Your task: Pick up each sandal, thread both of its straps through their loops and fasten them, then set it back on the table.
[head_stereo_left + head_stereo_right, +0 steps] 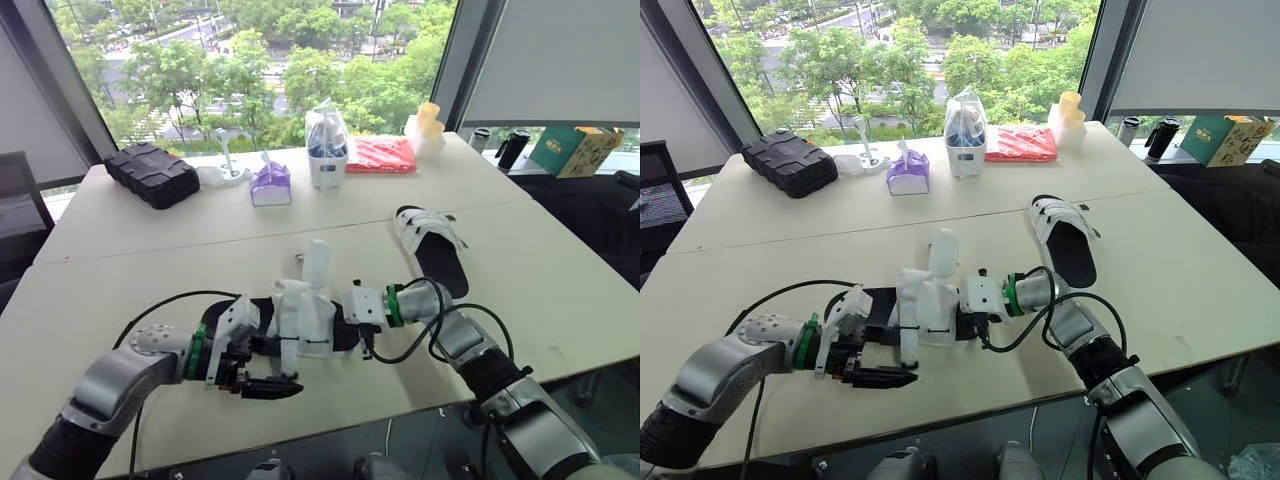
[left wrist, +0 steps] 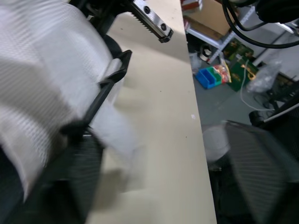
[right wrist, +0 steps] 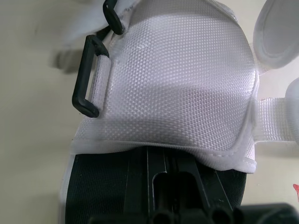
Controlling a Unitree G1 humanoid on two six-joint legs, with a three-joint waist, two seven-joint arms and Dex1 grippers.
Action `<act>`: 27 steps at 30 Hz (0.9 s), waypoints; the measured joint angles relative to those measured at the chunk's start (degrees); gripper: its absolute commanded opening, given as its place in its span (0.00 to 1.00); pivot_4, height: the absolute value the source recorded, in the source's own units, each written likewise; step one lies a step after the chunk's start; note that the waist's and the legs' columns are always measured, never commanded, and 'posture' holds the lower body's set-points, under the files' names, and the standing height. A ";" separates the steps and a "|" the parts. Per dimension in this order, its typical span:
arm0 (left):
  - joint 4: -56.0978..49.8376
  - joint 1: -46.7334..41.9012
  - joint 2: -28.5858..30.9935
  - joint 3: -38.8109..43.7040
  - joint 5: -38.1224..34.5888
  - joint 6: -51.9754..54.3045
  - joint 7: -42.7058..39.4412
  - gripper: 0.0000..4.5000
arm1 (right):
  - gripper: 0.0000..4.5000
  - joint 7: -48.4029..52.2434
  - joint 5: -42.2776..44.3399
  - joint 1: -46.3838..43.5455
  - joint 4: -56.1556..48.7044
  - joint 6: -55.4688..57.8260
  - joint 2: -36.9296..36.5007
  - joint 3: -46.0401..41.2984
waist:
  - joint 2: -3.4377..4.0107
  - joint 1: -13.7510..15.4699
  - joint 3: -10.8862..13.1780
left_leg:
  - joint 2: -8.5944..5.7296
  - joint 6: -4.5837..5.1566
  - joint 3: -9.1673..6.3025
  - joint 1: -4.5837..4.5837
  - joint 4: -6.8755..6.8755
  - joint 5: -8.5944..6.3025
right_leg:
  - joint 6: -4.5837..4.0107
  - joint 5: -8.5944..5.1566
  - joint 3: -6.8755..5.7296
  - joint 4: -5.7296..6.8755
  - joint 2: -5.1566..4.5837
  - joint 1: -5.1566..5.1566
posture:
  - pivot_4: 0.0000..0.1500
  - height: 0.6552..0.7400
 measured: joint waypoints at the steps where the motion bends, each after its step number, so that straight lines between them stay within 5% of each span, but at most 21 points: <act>1: 0.07 -0.17 0.00 -0.16 0.27 -0.04 0.00 0.48 | 0.00 -0.01 0.00 -0.02 0.01 0.00 0.02 0.00 | 0.00 -0.03 0.00 | 0.00 0.00 0.00 0.00 -0.01 0.00 | 0.00 0.00 0.00 0.00 0.00 0.00 | 1.00 1.00; 5: 1.64 0.57 0.00 -0.42 1.54 -1.23 -0.06 0.01 | 0.00 -0.06 0.00 -0.03 -0.05 0.01 0.03 -0.01 | 0.00 -0.05 0.00 | 0.00 0.00 0.00 0.00 -0.02 0.00 | 0.00 0.00 0.00 0.01 0.01 -0.01 | 1.00 1.00; 12: 2.65 4.26 0.30 -1.85 3.24 -3.36 -0.63 0.01 | 0.00 -0.16 -0.04 0.02 -0.21 0.05 -0.02 -0.04 | 0.00 -0.05 0.00 | 0.00 0.00 0.00 0.00 -0.03 0.00 | 0.00 0.00 0.01 0.01 -0.01 -0.02 | 1.00 1.00; 18: -1.26 10.32 7.60 -4.04 3.06 -3.83 -8.17 0.01 | 0.00 -0.18 -0.07 0.05 -0.16 0.13 -0.10 -0.04 | 0.01 0.02 -0.01 | 0.01 0.00 -0.01 0.00 -0.02 0.00 | -0.04 -0.02 0.02 0.01 -0.04 -0.02 | 1.00 1.00; 27: -2.81 11.06 11.03 -3.59 3.04 -8.49 -12.83 0.01 | 0.00 -0.22 -0.07 0.02 -0.19 0.01 0.12 0.05 | 0.02 -0.11 -0.01 | 0.02 0.00 0.00 0.00 -0.17 0.00 | -0.05 -0.02 0.02 -0.01 -0.05 -0.10 | 1.00 1.00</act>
